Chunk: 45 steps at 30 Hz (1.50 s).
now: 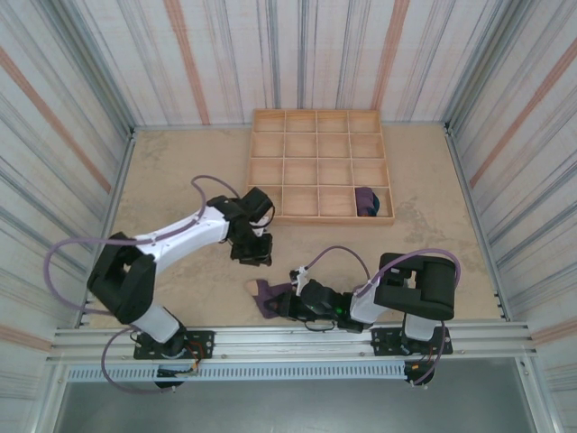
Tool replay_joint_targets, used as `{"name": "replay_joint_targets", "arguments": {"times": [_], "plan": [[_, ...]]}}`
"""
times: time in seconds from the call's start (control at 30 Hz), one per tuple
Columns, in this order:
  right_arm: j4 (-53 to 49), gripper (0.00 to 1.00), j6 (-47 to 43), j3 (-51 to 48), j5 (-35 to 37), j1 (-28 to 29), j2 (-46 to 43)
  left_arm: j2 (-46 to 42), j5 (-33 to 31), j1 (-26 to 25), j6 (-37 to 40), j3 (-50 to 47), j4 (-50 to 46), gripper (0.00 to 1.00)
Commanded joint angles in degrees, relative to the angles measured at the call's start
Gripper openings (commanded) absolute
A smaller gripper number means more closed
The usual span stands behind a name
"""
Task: Roll the socks
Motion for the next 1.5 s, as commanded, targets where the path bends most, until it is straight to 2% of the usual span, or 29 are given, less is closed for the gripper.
{"name": "replay_joint_targets", "arguments": {"times": [0.0,0.17,0.27,0.4,0.53,0.7,0.87,1.13,1.3,1.47], "plan": [[-40.7,0.0,2.5,-5.1,-4.5,1.2,9.0,-6.2,-2.0,-0.1,-6.4,-5.0,-2.6,0.35],[-41.1,0.0,2.1,-4.4,-4.8,1.2,9.0,-17.1,-0.5,-1.4,-17.7,-15.4,3.7,0.36],[-41.8,0.0,1.9,-4.0,-4.8,1.1,9.0,-22.0,-2.1,-3.2,-23.7,-19.2,4.3,0.4],[-42.2,0.0,1.7,-3.2,-5.0,1.0,9.2,-26.5,-3.5,-5.5,-31.6,-24.4,6.5,0.46],[-42.8,0.0,1.4,-2.6,-5.1,1.0,9.4,-30.4,-4.1,-7.2,-39.9,-30.3,13.4,0.47],[-42.7,0.0,1.4,-2.7,-5.2,1.0,9.3,-32.6,-8.4,-11.3,-47.6,-33.6,17.2,0.48],[-42.1,0.0,1.2,-2.4,-5.6,0.8,10.0,-31.2,-10.5,-12.9,-50.5,-36.2,25.8,0.49],[-41.4,0.0,1.6,-2.8,-5.6,0.8,10.0,-24.7,-11.2,-14.1,-51.4,-36.9,30.8,0.47],[-41.0,0.0,1.6,-3.1,-5.6,0.8,10.0,-23.1,-12.8,-14.9,-51.9,-37.5,31.3,0.41],[-39.9,0.0,1.6,-3.0,-5.8,0.7,10.1,-21.6,-13.8,-15.3,-52.8,-39.2,33.0,0.29]]}}
